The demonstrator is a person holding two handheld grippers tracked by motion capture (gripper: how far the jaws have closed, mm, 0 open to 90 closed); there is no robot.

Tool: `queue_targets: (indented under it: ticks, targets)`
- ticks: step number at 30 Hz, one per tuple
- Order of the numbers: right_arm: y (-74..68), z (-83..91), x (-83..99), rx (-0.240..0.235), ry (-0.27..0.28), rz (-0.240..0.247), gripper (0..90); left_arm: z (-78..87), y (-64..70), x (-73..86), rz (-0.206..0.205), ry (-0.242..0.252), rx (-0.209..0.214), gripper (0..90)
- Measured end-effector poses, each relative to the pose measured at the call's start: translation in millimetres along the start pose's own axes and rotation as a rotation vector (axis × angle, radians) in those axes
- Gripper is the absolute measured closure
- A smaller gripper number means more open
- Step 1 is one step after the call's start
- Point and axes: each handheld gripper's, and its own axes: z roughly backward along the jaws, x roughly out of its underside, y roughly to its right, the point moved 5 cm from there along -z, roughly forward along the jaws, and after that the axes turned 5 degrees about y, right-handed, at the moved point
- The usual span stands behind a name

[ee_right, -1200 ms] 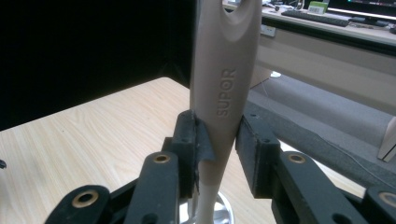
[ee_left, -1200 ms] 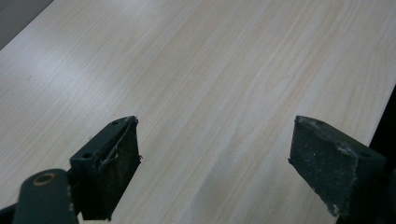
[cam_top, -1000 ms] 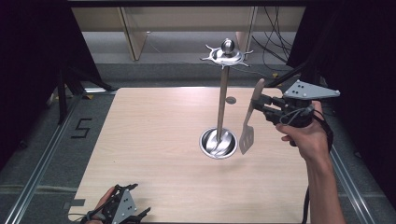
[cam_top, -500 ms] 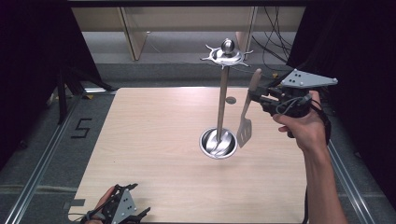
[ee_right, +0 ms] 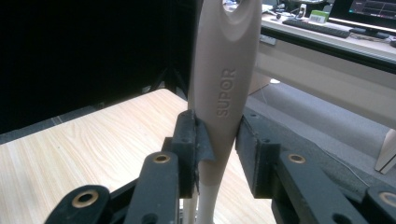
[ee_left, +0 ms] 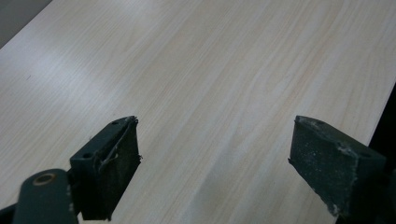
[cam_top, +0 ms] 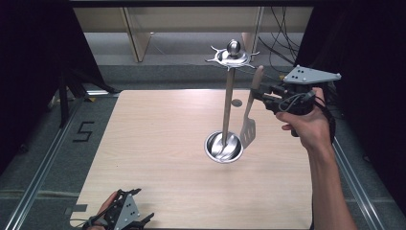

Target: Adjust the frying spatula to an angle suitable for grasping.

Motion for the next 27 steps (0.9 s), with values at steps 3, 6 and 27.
queue_targets:
  ticks: [3,6,27]
  targets:
    - [-1.0,-2.0,-1.1,-0.006,-0.007,0.002,70.3,1.3,-0.5,0.3,-0.013,-0.013,0.007,15.2]
    - [-1.4,-4.1,-2.6,-0.009,-0.003,-0.001,70.3,1.4,-1.0,0.3,-0.015,-0.015,0.008,15.1]
    - [-3.7,-18.2,-4.0,-0.018,-0.040,0.000,70.2,0.8,-0.9,0.2,-0.022,-0.011,-0.006,15.2]
